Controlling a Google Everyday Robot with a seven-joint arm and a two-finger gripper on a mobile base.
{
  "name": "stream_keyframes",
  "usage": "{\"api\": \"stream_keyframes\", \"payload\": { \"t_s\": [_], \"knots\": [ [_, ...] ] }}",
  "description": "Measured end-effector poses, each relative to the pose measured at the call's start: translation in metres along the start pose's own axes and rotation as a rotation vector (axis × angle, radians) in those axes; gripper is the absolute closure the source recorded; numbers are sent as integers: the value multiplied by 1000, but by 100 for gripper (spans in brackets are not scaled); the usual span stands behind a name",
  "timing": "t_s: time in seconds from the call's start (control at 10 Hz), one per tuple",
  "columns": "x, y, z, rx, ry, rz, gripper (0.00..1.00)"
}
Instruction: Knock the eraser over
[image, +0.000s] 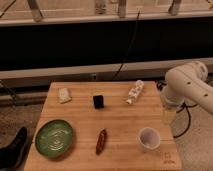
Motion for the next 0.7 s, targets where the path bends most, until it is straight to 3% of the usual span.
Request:
{"api": "stream_keyframes", "payload": {
  "t_s": [0.4,0.7],
  "knots": [
    [-1,-3,2,4,3,-7,20],
    [-28,-30,8,26,-8,-55,20]
  ]
}}
